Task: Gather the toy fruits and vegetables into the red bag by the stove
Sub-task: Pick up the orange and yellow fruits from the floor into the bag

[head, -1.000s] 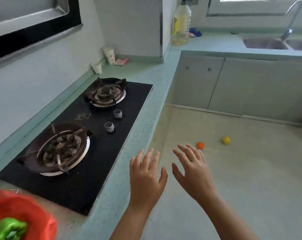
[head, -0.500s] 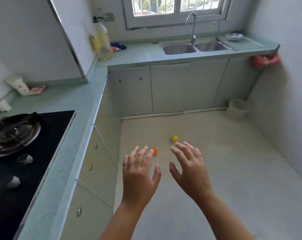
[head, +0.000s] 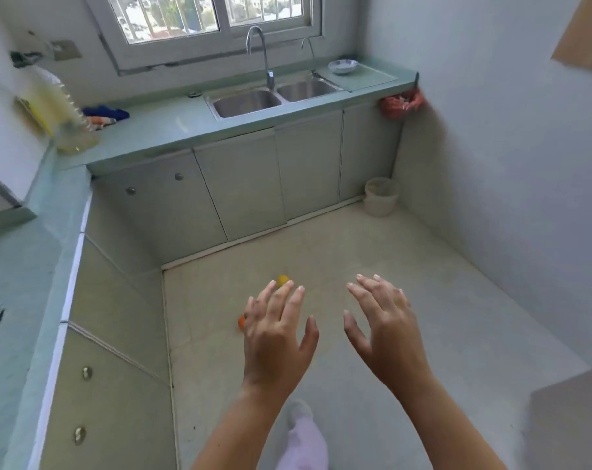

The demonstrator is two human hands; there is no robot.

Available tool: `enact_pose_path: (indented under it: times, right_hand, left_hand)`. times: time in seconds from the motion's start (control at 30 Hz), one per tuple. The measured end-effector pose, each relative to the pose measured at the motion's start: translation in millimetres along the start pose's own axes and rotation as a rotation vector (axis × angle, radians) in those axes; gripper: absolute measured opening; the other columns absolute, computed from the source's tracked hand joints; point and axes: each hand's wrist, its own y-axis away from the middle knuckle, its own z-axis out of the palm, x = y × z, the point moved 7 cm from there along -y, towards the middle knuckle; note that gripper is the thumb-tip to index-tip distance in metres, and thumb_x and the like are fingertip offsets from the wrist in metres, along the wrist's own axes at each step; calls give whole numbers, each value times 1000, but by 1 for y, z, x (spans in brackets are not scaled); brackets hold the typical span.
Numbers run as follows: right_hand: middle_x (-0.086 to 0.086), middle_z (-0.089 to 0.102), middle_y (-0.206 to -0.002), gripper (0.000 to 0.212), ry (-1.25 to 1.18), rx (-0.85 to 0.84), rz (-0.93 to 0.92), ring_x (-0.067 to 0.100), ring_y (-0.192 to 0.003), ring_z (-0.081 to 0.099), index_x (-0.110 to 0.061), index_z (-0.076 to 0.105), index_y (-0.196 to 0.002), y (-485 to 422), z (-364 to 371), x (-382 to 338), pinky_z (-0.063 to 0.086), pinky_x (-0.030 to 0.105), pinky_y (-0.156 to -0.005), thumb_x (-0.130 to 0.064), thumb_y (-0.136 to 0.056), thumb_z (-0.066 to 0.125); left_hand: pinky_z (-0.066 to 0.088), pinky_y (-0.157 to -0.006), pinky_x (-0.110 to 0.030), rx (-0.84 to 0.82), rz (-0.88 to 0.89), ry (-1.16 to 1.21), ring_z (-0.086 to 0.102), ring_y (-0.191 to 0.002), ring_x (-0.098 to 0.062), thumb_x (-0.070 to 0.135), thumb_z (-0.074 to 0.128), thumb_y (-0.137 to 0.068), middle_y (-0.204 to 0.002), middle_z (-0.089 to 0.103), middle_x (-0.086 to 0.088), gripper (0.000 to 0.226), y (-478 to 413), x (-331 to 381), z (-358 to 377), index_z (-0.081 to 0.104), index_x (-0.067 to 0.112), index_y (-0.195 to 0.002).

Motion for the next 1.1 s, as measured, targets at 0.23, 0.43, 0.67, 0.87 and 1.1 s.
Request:
enact_pose_path:
  times: [0.23, 0.43, 0.67, 0.87, 1.1]
  right_hand:
    - [11, 64, -116, 41, 39, -52, 54, 33, -111, 56, -9, 63, -109, -78, 64, 44, 44, 57, -88, -33, -80, 46]
    - [10, 63, -116, 40, -12, -124, -43, 32, -111, 55, -10, 61, -110, -174, 129, 39, 41, 55, -90, -32, -79, 47]
    - [10, 63, -116, 40, -60, -147, -96, 32, -111, 56, -12, 59, -111, -236, 177, 44, 42, 57, -90, -32, -79, 48]
    - [10, 64, -114, 38, -127, -167, -154, 28, -111, 52, -16, 55, -112, -277, 222, 49, 44, 56, -87, -32, -78, 49]
    - [11, 65, -112, 40, -185, -299, -297, 33, -106, 58, -11, 61, -108, -349, 293, 55, 45, 57, -84, -32, -77, 47]
  left_hand:
    - [35, -96, -52, -34, -35, 60, 45, -117, -25, 32, 47, -80, -116, 64, -8, 42, -79, -44, 76, 65, 10, -112]
    - [36, -95, -56, -2, -200, 65, 52, -114, -32, 32, 46, -80, -116, 63, -11, 44, -151, -114, 111, 64, 7, -112]
    - [36, -95, -55, 14, -285, 74, 47, -116, -28, 32, 46, -80, -116, 63, -10, 45, -207, -156, 138, 63, 7, -113]
    - [39, -94, -53, 24, -375, 14, 51, -114, -31, 32, 47, -80, -117, 62, -11, 44, -223, -194, 157, 62, 8, -113]
    - [39, -96, -49, 52, -542, -95, 42, -119, -27, 32, 46, -80, -122, 59, -13, 45, -255, -245, 186, 60, 7, -115]
